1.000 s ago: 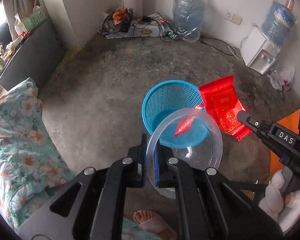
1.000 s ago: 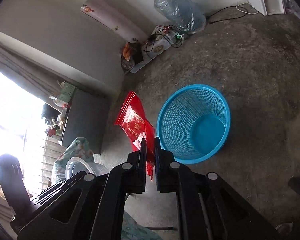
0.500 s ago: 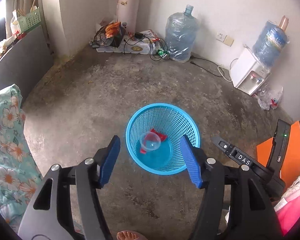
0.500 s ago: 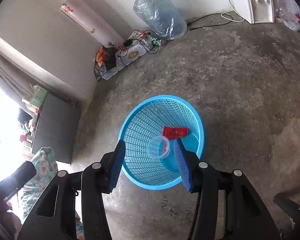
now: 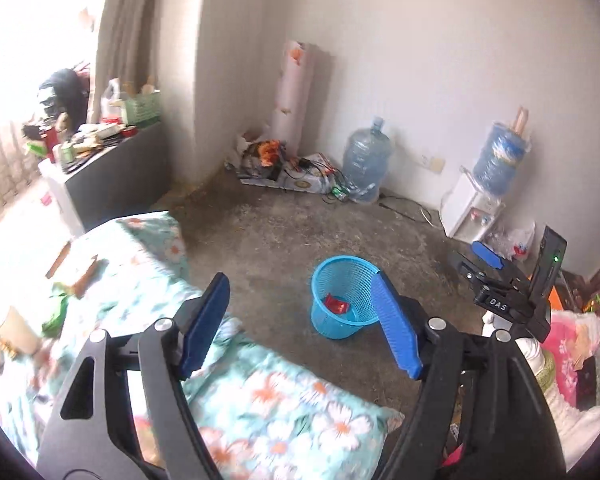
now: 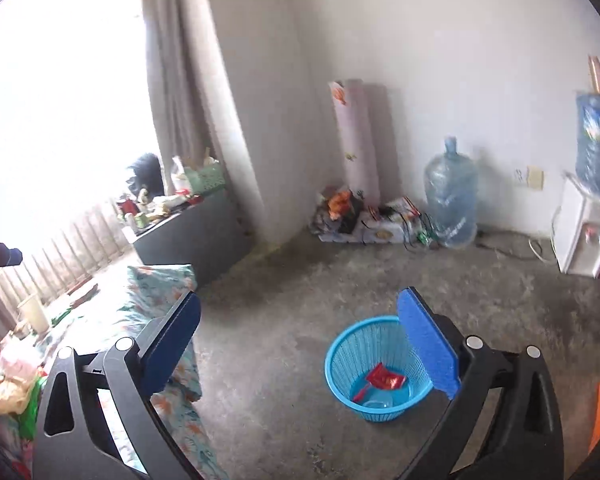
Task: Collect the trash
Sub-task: 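Withdraw both grippers from the wastebasket back toward the bed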
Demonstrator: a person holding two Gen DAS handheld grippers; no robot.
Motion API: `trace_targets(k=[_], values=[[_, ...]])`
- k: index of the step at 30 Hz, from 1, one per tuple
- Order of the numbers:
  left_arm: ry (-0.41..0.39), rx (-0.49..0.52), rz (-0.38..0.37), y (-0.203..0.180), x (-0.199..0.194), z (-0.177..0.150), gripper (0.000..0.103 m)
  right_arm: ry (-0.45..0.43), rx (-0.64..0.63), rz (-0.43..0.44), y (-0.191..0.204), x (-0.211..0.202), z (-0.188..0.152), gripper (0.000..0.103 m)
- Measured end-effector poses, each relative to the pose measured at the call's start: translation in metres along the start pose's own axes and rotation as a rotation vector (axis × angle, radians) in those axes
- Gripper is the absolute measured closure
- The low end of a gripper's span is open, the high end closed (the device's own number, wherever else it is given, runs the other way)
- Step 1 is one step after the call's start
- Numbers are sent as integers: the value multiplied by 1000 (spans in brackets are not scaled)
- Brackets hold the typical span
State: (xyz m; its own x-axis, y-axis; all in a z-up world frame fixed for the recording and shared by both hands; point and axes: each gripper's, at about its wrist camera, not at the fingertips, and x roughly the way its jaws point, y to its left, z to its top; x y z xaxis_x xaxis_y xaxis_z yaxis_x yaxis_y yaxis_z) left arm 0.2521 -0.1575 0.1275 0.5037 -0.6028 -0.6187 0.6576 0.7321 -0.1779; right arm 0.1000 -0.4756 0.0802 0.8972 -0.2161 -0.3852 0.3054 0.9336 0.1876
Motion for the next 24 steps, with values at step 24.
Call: trace_targets(k=[24], values=[[-137, -428, 299, 80, -248, -307, 24, 593, -68, 797, 257, -71, -118, 7]])
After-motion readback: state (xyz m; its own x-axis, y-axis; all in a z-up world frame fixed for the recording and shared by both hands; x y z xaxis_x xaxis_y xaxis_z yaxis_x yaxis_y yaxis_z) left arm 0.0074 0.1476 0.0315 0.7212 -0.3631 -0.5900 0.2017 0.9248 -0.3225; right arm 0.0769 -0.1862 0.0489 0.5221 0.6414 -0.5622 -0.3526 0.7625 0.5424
